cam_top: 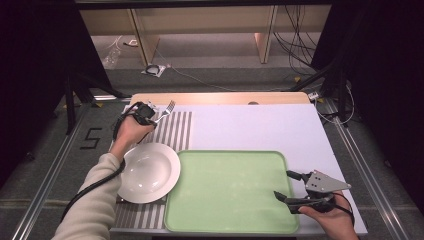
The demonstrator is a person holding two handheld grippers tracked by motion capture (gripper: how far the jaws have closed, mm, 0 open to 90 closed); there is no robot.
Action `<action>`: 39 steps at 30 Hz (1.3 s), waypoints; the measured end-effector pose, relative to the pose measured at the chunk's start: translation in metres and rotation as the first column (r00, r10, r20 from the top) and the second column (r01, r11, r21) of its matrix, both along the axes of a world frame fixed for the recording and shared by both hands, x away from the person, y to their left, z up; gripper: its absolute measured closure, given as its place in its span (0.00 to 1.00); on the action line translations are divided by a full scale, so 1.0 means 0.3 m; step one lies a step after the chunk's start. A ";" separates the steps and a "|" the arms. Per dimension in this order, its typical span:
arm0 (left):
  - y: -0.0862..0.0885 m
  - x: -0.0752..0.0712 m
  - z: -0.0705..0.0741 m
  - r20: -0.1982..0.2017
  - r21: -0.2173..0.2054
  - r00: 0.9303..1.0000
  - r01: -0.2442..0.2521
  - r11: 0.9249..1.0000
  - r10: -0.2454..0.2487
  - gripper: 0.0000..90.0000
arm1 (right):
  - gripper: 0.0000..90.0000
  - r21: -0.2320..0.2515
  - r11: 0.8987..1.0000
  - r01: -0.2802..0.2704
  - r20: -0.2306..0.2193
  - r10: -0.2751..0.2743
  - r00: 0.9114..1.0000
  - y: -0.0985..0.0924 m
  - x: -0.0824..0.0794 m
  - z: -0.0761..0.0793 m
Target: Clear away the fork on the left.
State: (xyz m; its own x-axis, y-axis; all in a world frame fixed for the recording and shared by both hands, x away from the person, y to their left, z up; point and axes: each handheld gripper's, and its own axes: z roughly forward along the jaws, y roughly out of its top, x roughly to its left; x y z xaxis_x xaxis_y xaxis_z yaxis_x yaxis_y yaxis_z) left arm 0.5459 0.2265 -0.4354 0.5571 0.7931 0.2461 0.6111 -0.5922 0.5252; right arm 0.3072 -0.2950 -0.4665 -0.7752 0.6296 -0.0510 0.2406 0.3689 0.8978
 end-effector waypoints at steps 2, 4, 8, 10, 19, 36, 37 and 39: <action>0.001 -0.004 0.005 0.015 -0.009 1.000 -0.006 1.000 0.006 0.86 | 0.23 0.000 1.000 0.000 -0.001 0.000 1.000 0.000 0.000 0.000; 0.001 -0.008 0.008 0.031 -0.020 0.999 -0.016 1.000 0.016 0.86 | 0.23 0.000 1.000 0.000 0.000 0.000 1.000 0.000 0.000 0.000; 0.000 -0.020 0.015 0.066 -0.043 0.997 -0.035 0.998 0.038 0.86 | 0.23 0.000 1.000 0.001 0.000 -0.001 1.000 0.000 0.000 0.000; 0.000 -0.024 0.019 0.077 -0.056 0.996 -0.044 0.997 0.049 0.86 | 0.23 0.001 1.000 0.001 -0.001 -0.001 1.000 0.000 0.000 0.000; -0.002 -0.048 0.034 0.151 -0.110 0.984 -0.076 0.991 0.093 0.86 | 0.23 0.003 1.000 -0.001 0.004 0.001 1.000 0.001 0.000 0.000; -0.029 -0.111 0.063 0.229 -0.231 0.961 -0.102 0.968 0.156 0.86 | 0.23 -0.004 1.000 0.009 0.002 -0.009 1.000 -0.001 -0.002 0.004; -0.029 -0.113 0.064 0.234 -0.237 0.959 -0.105 0.966 0.162 0.86 | 0.23 0.004 1.000 0.005 0.004 -0.005 1.000 0.000 -0.001 0.002; -0.027 -0.115 0.065 0.238 -0.245 0.956 -0.113 0.963 0.173 0.86 | 0.23 0.007 1.000 0.004 0.004 -0.004 1.000 0.000 0.000 0.001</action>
